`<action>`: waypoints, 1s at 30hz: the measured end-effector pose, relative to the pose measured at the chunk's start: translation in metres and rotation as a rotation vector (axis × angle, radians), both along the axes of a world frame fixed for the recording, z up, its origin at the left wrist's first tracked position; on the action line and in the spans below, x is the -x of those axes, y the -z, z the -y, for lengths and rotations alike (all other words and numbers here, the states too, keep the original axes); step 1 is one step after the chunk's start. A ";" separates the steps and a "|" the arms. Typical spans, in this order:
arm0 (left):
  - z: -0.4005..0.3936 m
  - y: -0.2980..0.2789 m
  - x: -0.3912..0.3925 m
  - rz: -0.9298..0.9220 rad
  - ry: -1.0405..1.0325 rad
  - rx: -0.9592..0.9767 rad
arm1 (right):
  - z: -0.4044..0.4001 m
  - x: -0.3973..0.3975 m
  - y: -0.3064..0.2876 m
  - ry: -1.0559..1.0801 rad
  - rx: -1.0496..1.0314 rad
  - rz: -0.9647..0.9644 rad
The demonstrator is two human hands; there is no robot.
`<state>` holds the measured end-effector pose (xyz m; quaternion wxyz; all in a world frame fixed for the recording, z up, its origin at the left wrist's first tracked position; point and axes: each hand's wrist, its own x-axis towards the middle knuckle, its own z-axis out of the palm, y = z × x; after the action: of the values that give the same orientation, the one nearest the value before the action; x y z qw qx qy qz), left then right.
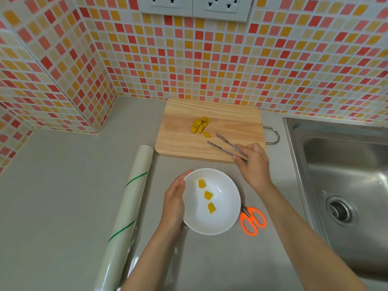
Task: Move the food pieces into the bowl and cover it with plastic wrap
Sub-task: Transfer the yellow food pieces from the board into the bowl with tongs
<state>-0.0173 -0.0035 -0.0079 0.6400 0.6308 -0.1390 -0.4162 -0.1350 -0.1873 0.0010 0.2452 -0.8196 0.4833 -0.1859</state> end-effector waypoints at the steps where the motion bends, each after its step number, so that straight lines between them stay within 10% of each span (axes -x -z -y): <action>1: 0.000 0.000 0.000 -0.002 -0.001 0.000 | 0.004 -0.008 0.004 0.000 -0.008 -0.003; 30: 0.002 0.000 0.002 0.003 -0.008 0.024 | -0.071 0.031 -0.026 -0.115 -0.064 0.297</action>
<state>-0.0195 -0.0057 -0.0082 0.6492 0.6241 -0.1423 -0.4109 -0.1660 -0.1158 0.0271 0.3502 -0.8011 0.3998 -0.2752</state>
